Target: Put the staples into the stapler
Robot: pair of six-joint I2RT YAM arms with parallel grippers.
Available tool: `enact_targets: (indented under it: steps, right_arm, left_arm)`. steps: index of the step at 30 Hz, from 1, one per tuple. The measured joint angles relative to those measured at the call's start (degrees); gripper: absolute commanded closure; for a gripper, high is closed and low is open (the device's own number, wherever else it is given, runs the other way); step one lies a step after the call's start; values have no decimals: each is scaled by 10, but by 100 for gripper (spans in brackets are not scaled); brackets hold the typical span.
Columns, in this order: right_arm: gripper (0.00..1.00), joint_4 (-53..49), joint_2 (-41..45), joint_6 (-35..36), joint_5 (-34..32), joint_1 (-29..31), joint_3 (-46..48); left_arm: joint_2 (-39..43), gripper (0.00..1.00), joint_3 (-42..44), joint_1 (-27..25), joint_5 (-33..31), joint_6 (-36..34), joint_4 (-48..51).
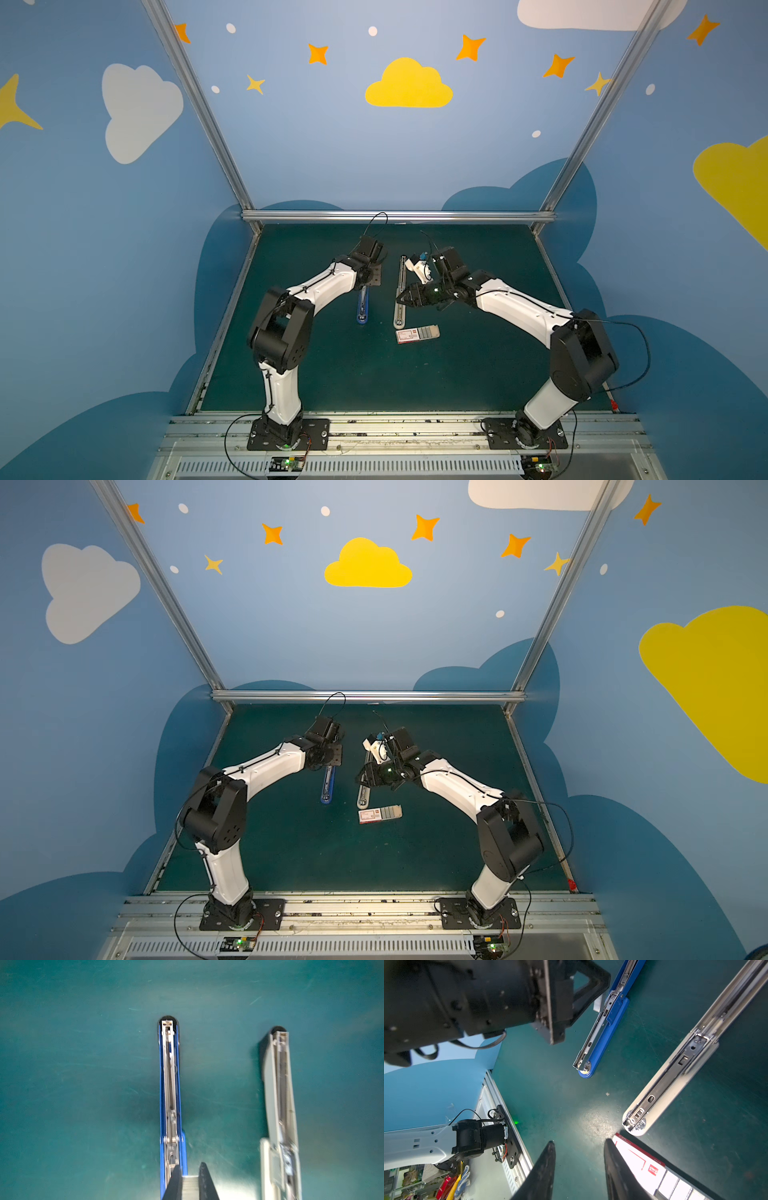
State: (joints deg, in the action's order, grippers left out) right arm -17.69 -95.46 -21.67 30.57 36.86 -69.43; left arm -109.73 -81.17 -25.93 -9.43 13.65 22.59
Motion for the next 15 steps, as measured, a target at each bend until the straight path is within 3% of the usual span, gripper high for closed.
enact_targets:
  steps: [15]
  right_arm:
    - [62, 0, -7, -3, 1, 0, 0]
  left_arm:
    - [-60, 87, -50, 23, -7, -19, 10]
